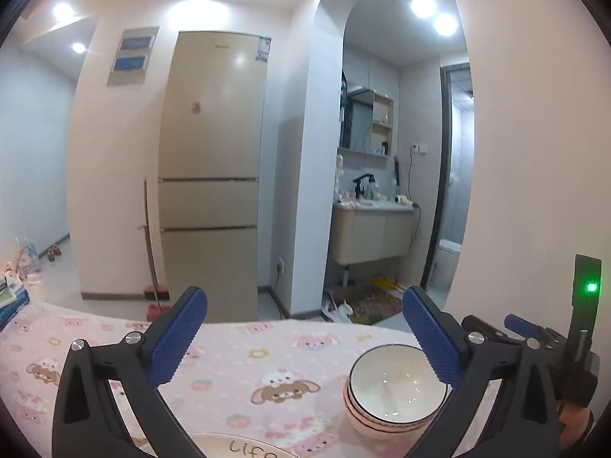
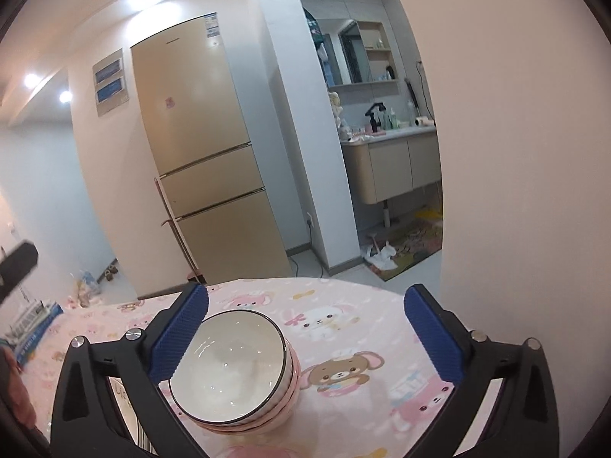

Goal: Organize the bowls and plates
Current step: 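Close both grippers on the rim of the nested bowl stack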

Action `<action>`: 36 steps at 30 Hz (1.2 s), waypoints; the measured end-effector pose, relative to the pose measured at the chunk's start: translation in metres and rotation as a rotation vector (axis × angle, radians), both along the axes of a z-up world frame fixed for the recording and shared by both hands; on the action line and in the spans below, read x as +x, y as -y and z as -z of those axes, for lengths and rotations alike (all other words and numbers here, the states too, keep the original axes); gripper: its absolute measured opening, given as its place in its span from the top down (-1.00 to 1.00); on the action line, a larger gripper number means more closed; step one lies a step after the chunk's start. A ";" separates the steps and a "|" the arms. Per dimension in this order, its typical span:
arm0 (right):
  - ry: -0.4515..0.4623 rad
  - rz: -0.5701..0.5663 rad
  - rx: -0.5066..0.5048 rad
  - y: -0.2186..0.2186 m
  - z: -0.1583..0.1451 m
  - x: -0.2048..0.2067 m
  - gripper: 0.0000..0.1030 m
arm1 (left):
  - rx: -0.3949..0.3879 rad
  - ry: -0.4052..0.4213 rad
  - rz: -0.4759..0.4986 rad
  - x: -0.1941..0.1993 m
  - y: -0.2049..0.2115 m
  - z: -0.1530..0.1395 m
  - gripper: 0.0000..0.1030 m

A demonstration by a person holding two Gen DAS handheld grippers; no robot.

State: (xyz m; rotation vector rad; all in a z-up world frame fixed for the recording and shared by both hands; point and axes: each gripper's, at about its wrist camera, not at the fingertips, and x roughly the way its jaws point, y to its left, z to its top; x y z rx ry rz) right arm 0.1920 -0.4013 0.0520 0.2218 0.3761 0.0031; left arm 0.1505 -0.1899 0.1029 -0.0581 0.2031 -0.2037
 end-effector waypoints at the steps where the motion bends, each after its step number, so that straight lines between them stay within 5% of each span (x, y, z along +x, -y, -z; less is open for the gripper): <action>1: 0.004 0.000 -0.017 -0.002 -0.001 -0.001 -0.99 | 0.002 0.002 0.002 0.000 -0.001 0.000 -1.00; 8: -0.002 -0.022 -0.042 -0.005 -0.001 -0.002 -0.99 | -0.017 -0.028 0.021 0.005 0.002 0.010 -1.00; 15: -0.030 -0.020 -0.044 -0.005 0.003 0.004 -0.99 | 0.046 -0.103 0.026 0.013 0.012 0.014 -1.00; 24: -0.220 -0.124 0.070 -0.001 0.026 0.026 -0.98 | 0.044 -0.470 0.126 0.077 0.027 0.043 -1.00; 36: -0.346 -0.169 0.240 0.015 0.051 0.041 -0.78 | -0.036 -0.672 0.187 0.118 0.035 0.080 -0.84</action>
